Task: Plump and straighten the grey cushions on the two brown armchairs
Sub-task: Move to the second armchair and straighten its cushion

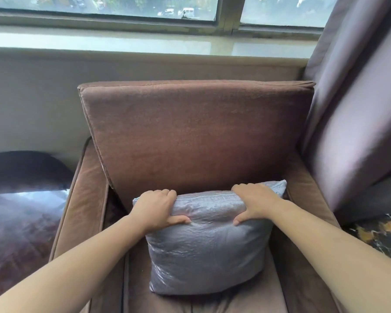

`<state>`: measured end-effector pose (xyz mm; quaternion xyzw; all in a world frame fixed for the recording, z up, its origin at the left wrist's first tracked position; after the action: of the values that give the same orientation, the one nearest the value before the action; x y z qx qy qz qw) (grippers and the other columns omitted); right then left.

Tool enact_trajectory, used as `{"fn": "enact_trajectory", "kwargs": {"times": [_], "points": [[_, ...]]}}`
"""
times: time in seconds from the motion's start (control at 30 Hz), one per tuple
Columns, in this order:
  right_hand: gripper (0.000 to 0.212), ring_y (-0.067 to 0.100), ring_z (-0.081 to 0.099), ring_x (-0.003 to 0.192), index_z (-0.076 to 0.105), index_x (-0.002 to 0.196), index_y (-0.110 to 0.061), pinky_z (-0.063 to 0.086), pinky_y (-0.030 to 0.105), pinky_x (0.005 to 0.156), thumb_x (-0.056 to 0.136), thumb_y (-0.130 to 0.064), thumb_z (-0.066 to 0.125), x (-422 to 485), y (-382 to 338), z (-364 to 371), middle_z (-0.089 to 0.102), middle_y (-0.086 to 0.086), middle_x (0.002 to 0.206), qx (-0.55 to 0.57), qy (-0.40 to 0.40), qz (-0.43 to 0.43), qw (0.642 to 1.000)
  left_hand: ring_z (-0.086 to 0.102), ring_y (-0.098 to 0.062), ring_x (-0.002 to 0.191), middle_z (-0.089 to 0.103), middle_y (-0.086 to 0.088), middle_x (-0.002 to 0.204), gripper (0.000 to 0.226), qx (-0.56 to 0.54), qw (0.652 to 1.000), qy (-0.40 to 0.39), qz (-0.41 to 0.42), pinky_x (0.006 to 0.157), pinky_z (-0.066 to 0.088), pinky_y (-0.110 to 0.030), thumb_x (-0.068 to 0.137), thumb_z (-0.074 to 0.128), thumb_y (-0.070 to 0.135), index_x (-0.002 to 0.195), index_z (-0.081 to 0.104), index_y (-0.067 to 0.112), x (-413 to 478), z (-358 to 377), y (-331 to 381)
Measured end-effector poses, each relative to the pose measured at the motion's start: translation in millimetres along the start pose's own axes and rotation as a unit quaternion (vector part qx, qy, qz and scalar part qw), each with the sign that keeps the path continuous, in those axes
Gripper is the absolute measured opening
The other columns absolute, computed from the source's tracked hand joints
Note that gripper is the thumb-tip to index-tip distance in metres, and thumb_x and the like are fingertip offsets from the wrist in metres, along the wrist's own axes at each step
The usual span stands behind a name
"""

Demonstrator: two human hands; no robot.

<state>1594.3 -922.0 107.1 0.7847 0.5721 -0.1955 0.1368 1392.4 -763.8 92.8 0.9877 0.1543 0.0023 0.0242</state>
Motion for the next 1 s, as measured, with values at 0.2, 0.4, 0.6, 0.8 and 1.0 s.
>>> {"fn": "enact_trajectory", "kwargs": {"times": [0.2,0.4,0.6,0.8,1.0], "points": [[0.068,0.02,0.06,0.105,0.048,0.106,-0.021,0.031,0.049,0.111,0.064,-0.065,0.078,-15,44,4,0.061,-0.009,0.1,0.022,-0.069,0.042,0.997,0.064,-0.025,0.064,0.061,0.002,0.072,0.078,-0.012,0.998,0.042,0.037,0.052,0.037,-0.032,0.068,0.026,0.096,0.075,0.037,0.019,9,-6,10],[0.11,0.024,0.054,0.122,0.034,0.144,-0.022,0.045,0.044,0.1,0.056,-0.072,0.078,15,-27,-29,0.05,0.0,0.134,0.075,-0.053,-0.068,0.993,0.059,-0.021,0.049,0.057,0.005,0.059,0.072,0.005,0.989,0.115,0.088,0.045,0.028,-0.027,0.075,0.025,0.091,0.068,0.034,0.02,18,-29,1],[0.074,0.021,0.06,0.102,0.049,0.113,-0.021,0.049,0.041,0.081,0.061,-0.062,0.082,45,-103,-32,0.059,-0.003,0.108,0.068,-0.035,-0.111,0.991,0.054,-0.02,0.042,0.052,0.005,0.054,0.067,-0.023,0.98,0.133,0.149,0.04,0.032,-0.025,0.083,0.027,0.085,0.067,0.037,0.02,19,-28,-5],[0.07,0.025,0.063,0.099,0.046,0.107,-0.018,0.036,0.037,0.073,0.065,-0.064,0.079,28,-52,-21,0.067,-0.001,0.103,0.024,-0.016,-0.042,0.999,0.058,-0.023,0.05,0.055,0.005,0.06,0.073,-0.045,0.989,0.126,0.071,0.043,0.037,-0.028,0.076,0.016,0.092,0.07,0.033,0.021,7,-12,-23],[0.05,0.028,0.062,0.107,0.041,0.095,-0.022,0.037,0.038,0.078,0.076,-0.055,0.073,-10,29,-22,0.067,0.002,0.11,-0.048,-0.025,0.065,0.996,0.058,-0.026,0.047,0.054,0.004,0.055,0.078,-0.03,0.989,0.121,0.074,0.045,0.035,-0.028,0.074,0.013,0.095,0.065,0.035,0.02,6,-13,-13]]}}
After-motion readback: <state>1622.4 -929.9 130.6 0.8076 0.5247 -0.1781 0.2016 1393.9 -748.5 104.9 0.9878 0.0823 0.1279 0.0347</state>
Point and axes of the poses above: each hand's wrist, its own x-axis towards the middle knuckle, its own z-axis out of the palm, y = z × x, the point moved 6 cm from there along x, towards the middle knuckle
